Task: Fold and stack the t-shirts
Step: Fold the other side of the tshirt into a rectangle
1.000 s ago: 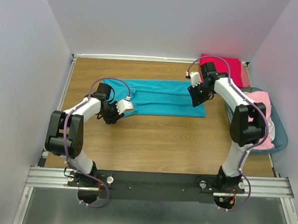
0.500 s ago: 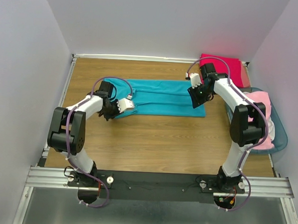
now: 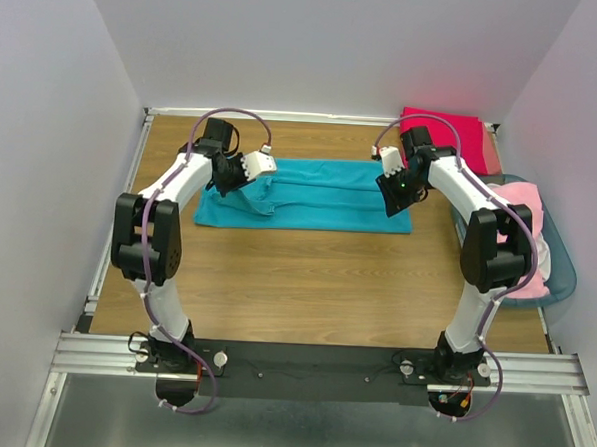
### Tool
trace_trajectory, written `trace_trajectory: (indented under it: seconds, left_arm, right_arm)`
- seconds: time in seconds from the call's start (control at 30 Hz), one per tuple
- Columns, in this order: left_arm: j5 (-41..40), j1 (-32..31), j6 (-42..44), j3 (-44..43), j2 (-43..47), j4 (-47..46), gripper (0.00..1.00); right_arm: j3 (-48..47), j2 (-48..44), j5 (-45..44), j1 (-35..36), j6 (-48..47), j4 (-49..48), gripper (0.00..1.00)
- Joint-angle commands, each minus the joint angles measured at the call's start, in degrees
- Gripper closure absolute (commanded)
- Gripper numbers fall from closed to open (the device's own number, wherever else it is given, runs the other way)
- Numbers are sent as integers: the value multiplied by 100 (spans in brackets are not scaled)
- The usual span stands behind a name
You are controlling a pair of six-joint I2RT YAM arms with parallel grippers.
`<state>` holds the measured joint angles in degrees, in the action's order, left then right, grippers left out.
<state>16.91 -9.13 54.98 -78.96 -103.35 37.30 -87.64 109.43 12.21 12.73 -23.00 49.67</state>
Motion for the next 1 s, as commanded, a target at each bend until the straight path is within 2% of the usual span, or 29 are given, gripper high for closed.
trace_trajectory:
  seconds: [0.0, 0.2, 0.43, 0.47, 0.5, 0.6, 0.63, 0.7, 0.73, 0.87, 0.97]
  left_arm:
    - [-91, 33, -93, -514, -492, -204, 100]
    - [-161, 209, -268, -1314, -1073, -416, 100]
    - [-170, 350, -532, -1342, -1179, -881, 100]
    - [-179, 350, -541, -1237, -1118, -934, 95]
    - [-222, 359, -593, -1175, -1056, -1092, 80]
    - [-372, 411, -664, -894, -819, -1277, 74]
    - [-503, 481, -829, -728, -723, -1539, 58]
    - [-460, 534, -971, -586, -406, -1647, 55]
    - [-391, 561, -1111, -377, -283, -1734, 50]
    - [5, 526, -1437, 19, 270, -1508, 49]
    - [435, 517, -1902, 205, 289, -1261, 50]
  right_arm:
    - [124, -88, 89, -8, -81, 104, 60]
    - [150, -176, -17, -8, -125, 139, 60]
    - [212, -229, -43, -8, -160, 166, 60]
    - [203, -220, -52, -8, -160, 166, 60]
    - [203, -220, -52, -8, -152, 166, 60]
    - [177, -185, -17, -8, -143, 183, 60]
    - [168, -167, 1, -8, -143, 183, 60]
    - [150, -132, 71, 1, -125, 175, 60]
    - [150, -123, 106, -7, -108, 175, 60]
    - [80, 157, 168, -8, -55, 148, 62]
    - [-104, 403, 124, -8, 6, 69, 63]
